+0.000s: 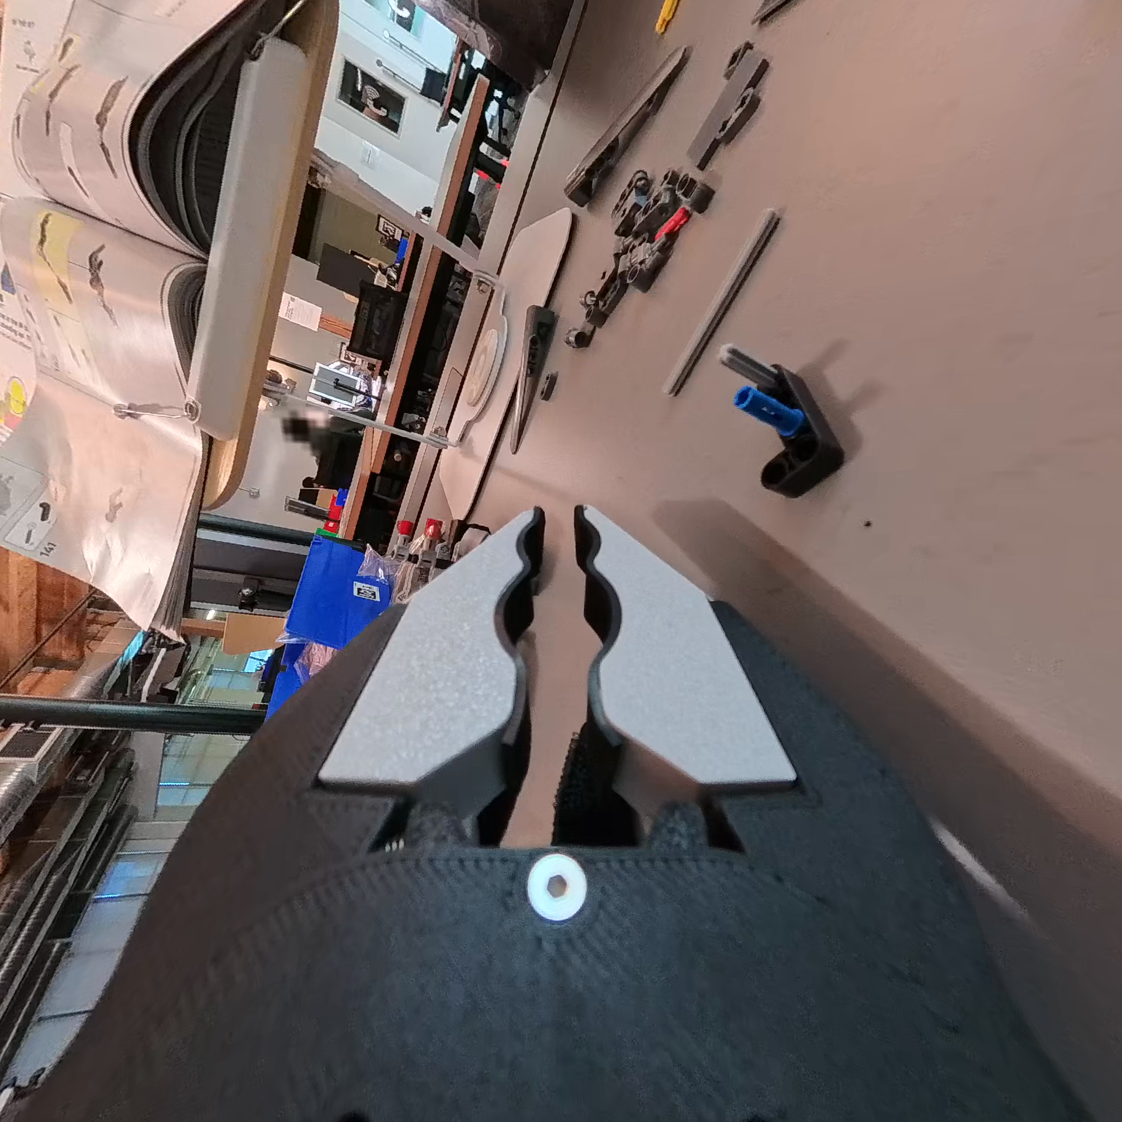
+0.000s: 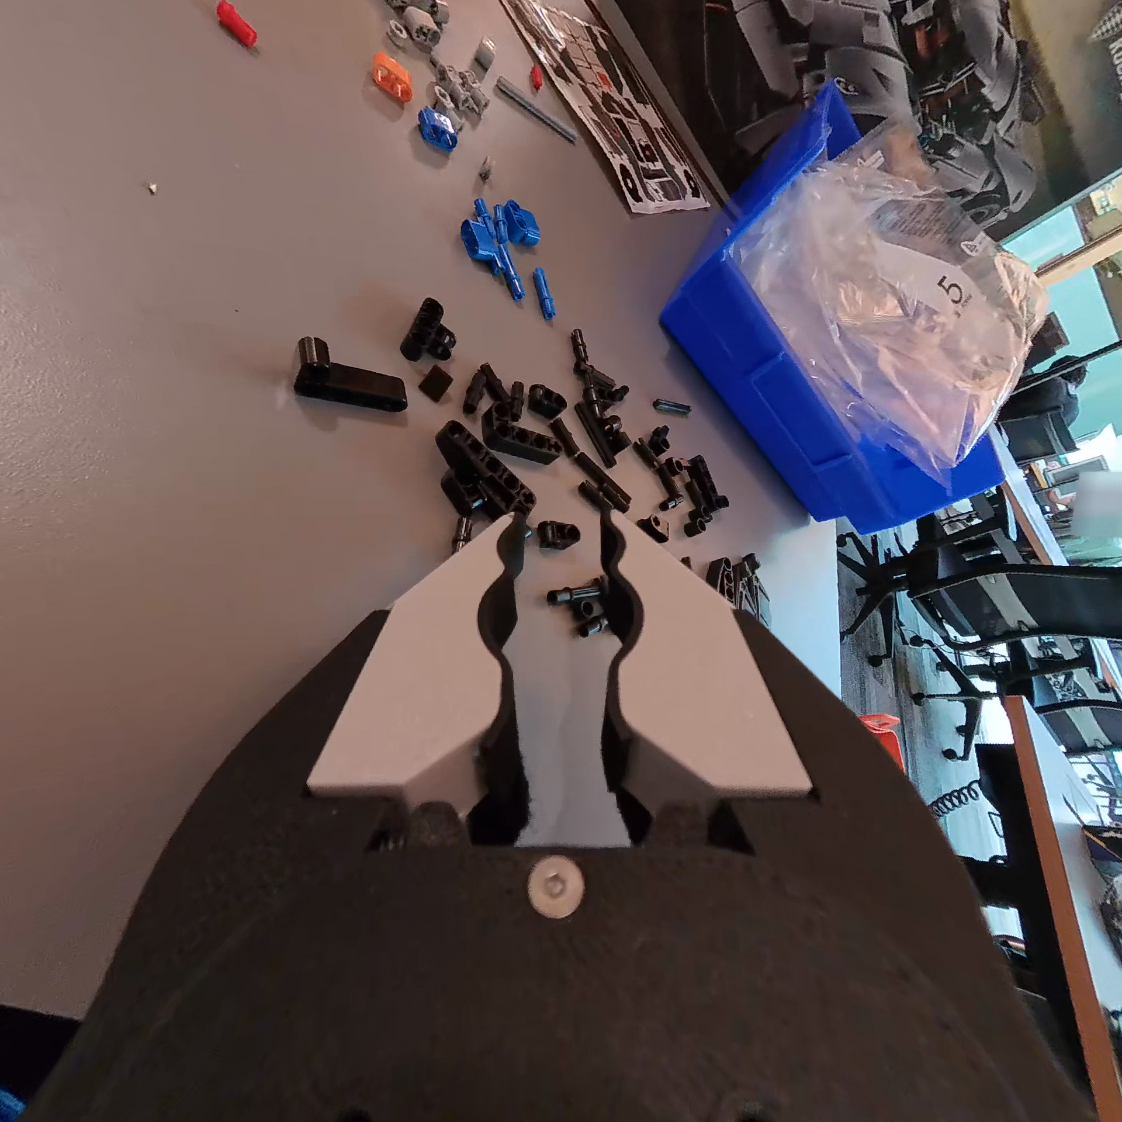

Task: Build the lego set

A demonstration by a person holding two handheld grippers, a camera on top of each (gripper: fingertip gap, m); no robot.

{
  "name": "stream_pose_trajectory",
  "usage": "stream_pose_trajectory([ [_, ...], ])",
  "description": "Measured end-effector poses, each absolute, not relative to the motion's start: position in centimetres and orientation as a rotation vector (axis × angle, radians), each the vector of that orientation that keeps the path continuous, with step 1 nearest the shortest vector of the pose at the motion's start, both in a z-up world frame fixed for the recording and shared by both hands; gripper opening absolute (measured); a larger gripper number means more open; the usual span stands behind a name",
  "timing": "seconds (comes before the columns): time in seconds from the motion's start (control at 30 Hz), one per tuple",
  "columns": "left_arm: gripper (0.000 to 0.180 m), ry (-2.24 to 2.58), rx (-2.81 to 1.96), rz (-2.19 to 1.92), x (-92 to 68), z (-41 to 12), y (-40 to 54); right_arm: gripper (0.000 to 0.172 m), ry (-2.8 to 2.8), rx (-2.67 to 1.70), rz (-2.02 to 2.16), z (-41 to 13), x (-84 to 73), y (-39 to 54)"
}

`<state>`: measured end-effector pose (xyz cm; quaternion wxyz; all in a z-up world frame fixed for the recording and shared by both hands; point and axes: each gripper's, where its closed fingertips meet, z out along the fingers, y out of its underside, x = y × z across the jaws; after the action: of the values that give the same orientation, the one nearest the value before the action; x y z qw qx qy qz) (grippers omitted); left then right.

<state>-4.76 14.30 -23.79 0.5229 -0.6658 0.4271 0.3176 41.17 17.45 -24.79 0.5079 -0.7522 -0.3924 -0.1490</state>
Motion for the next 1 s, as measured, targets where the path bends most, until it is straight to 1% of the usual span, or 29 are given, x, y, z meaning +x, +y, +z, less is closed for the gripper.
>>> stream_pose_trajectory([
  [0.1,0.008,1.018,-1.591,0.77,-4.8,-23.7,14.3,0.027,-0.94,-1.793,-0.373,-24.5,41.2,17.4],
  [0.17,0.007,1.019,-1.595,0.777,-4.9,-23.8,14.4,0.036,-0.939,-1.758,-0.374,-24.1,41.0,17.2],
  [0.23,0.007,1.018,-1.599,0.781,-4.9,-23.8,14.4,0.036,-0.933,-1.707,-0.354,-23.4,40.8,16.9],
  [0.4,0.006,0.98,-1.589,0.769,-5.1,-23.3,14.4,0.036,-0.835,-1.547,-0.156,-20.1,40.6,15.1],
  [0.57,0.006,0.942,-1.551,0.807,-5.9,-22.3,13.9,0.03,-0.796,-1.521,-0.09,-19.9,40.8,13.9],
  [0.7,0.005,0.852,-1.527,0.89,-9.7,-20.8,12.0,0.025,-0.821,-1.394,0.048,-19.1,39.6,8.7],
  [0.77,0.004,0.785,-1.503,0.977,-13.4,-19.9,10.4,0.019,-0.889,-1.349,0.127,-19.7,38.7,5.1],
  [0.87,0.004,0.628,-1.529,0.986,-18.8,-19.5,8.3,0.008,-1.081,-1.3,0.31,-22.6,35.8,-0.6],
  [1.0,0.001,0.616,-1.503,1.07,-20.9,-19.4,8.1,0.009,-1.256,-1.372,0.554,-29.0,31.0,-4.8],
])
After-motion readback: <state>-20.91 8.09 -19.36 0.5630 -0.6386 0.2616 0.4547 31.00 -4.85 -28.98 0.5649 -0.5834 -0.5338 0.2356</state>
